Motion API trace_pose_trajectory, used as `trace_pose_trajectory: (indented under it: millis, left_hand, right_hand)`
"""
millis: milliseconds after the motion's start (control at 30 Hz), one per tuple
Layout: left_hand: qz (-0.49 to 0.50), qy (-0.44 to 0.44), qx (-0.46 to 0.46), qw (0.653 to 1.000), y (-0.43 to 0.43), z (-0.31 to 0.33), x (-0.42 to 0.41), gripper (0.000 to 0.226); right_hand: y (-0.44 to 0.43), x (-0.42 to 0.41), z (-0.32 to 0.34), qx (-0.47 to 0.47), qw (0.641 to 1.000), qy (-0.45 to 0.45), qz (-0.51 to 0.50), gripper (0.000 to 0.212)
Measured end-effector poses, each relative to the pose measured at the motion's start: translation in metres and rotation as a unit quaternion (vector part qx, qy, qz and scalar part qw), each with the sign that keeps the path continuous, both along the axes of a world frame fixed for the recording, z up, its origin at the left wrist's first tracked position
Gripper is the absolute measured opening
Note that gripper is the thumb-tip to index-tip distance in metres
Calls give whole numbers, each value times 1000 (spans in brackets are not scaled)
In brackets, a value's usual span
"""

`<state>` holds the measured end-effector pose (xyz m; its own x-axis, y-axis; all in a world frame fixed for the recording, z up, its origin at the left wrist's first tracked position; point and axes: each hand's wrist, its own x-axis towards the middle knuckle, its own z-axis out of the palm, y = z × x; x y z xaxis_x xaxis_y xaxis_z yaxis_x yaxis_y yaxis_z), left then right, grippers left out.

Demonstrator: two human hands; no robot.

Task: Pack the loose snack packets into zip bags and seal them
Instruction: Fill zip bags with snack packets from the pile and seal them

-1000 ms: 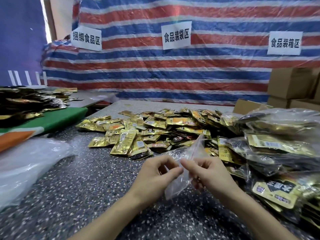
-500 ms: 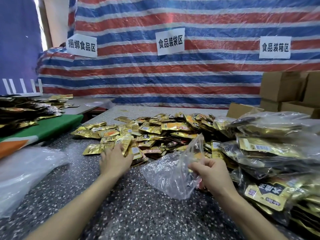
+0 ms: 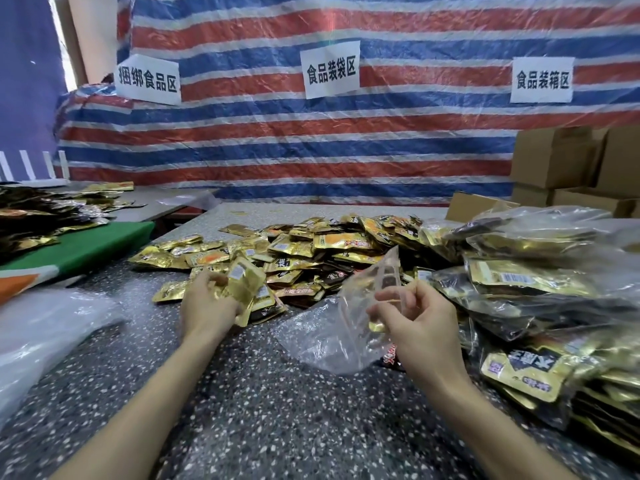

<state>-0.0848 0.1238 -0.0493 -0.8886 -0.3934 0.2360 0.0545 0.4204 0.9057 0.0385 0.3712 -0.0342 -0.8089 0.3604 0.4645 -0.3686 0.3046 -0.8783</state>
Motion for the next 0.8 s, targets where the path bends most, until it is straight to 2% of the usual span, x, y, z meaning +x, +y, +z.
trace_pose_trajectory:
  millis: [100, 167, 233, 367, 533, 633, 733, 800]
  left_hand:
    - [-40, 137, 24, 989, 10, 13, 14, 49]
    - [-90, 213, 65, 971, 19, 23, 25, 44]
    - [-113, 295, 92, 944, 31, 34, 38, 42]
    - [-136, 472, 59, 869, 50, 48, 68, 51]
    - [-203, 557, 11, 805, 66, 54, 93, 52]
    - [-264, 588, -40, 764, 70, 53, 102, 49]
    - [-296, 573, -101, 757, 69, 50, 104, 47]
    - [-287, 564, -128, 764, 67, 49, 103, 43]
  right_hand:
    - [0, 1, 0, -7, 999, 33, -6, 26]
    - [-1, 2, -1, -2, 999, 40, -14, 33]
    - [-1, 1, -2, 10, 999, 46, -27, 35]
    - [3, -3, -4, 54, 997, 32, -46, 23]
    - [-1, -2, -4, 109, 992, -1, -69, 40]
    - [-5, -1, -2, 137, 987, 21, -81, 36]
    - [-5, 0, 0, 146, 985, 56, -67, 21]
    - [-3, 0, 3, 83, 994, 56, -32, 23]
